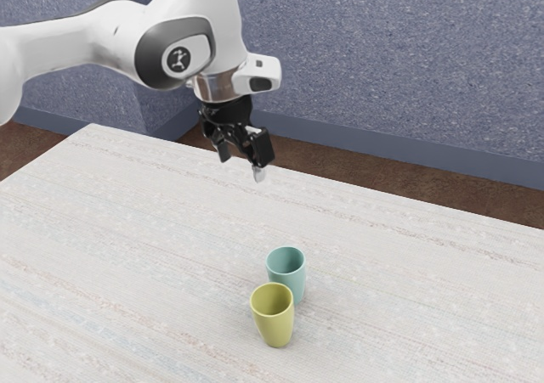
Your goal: Place the right cup onto the left cup
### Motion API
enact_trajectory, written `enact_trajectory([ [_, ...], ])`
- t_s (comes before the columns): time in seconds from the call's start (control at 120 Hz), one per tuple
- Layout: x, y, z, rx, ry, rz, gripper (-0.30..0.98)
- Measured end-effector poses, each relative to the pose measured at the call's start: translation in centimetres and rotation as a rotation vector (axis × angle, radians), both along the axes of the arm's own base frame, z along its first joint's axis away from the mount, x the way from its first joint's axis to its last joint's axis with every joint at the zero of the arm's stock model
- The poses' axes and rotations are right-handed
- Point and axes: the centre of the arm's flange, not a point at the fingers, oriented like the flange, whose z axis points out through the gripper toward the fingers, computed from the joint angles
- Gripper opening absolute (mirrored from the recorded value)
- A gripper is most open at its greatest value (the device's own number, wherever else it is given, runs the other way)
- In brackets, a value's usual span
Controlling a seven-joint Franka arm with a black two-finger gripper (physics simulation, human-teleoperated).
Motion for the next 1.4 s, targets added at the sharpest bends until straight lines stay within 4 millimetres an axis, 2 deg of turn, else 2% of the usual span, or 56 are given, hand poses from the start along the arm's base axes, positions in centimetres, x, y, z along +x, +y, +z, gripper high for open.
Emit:
enact_trajectory([
  [0.183,-0.2,2.4,-0.9,0.022,0.049,-0.008,0.68],
  [0.3,-0.7,4.0,-3.5,0.028,0.109,-0.002,0.69],
  [0.467,-1.8,5.8,-8.4,-0.025,0.194,0.033,0.69],
  [0.65,-2.0,6.4,-12.1,-0.048,0.187,0.058,0.69],
  [0.825,-1.5,5.9,-14.3,-0.065,0.167,0.069,0.69],
  [0.917,-1.6,4.8,-15.3,-0.068,0.167,0.058,0.69],
  [0.992,-2.1,2.7,-16.3,-0.065,0.173,0.026,0.69],
  [1.117,-3.7,-2.5,-17.6,-0.060,0.185,-0.055,0.69],
  [1.175,-4.3,-3.8,-18.3,-0.061,0.192,-0.070,0.69],
  [1.233,-4.2,-3.8,-18.9,-0.063,0.197,-0.061,0.68],
  [1.4,-3.4,-1.9,-19.9,-0.069,0.198,-0.007,0.69],
])
